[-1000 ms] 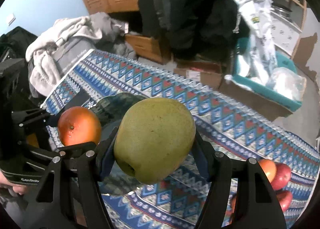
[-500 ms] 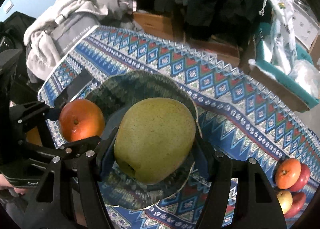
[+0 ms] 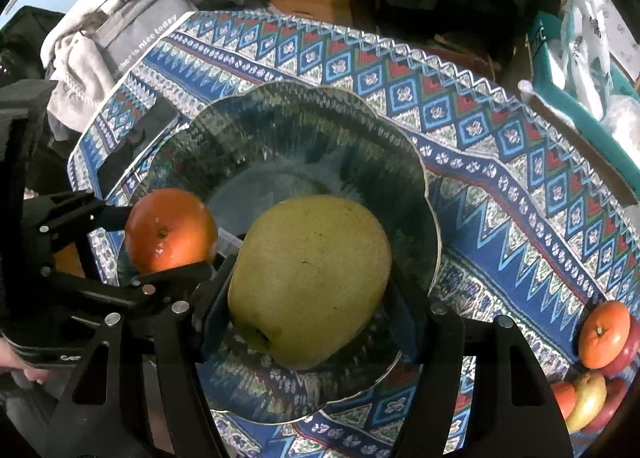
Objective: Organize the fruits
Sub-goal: 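Lower the orange into the bowl and open the left tool while the right tool releases the pear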
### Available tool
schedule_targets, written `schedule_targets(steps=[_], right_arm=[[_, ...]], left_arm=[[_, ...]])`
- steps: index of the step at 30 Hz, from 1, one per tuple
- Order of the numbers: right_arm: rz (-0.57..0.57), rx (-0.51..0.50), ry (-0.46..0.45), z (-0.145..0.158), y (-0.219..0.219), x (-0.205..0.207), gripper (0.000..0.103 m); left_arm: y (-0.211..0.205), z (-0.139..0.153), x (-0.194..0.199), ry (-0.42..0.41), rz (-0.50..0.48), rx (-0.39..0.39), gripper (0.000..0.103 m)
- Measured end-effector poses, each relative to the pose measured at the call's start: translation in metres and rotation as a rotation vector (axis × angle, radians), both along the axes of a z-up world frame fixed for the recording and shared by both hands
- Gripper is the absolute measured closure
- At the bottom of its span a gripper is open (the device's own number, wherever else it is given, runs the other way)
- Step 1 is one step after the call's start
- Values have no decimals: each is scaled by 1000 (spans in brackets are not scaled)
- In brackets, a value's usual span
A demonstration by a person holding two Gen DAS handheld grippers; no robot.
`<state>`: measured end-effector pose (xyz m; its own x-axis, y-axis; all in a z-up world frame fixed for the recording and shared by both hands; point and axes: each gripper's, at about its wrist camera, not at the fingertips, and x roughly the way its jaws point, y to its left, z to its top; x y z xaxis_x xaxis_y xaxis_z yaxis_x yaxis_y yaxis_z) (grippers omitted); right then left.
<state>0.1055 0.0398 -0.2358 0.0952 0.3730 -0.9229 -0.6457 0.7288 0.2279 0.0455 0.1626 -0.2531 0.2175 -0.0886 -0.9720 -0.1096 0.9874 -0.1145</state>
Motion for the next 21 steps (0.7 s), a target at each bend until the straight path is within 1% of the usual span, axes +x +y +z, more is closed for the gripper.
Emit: schedule_targets(steps=[4,5,8,11,14,18,21], right_arm=[[15,-10,17,-5,1,-2,35],[18,-12,21,-6,3,-3,35],[24,-21,38,-10,5,-3,35],[21,-20,24,-10,5,-4,34],[8,36,12,4,2,-2,35],[-13,61,-34,28,-2,2,36],[-42,86,-48,44,-8,6,36]], left_arm=[[-1,-13,-1,61,1,18,35],[-2,-14,-2,63,-2,24,35],[-2,-7,-4,26,4,43,35],[2,7,-4,-14,15,42,35],[6,17,-5,-34,30,40,35],[11,31,-7,-65,42,41,35],[12,42,-6,-91,45,34,35]])
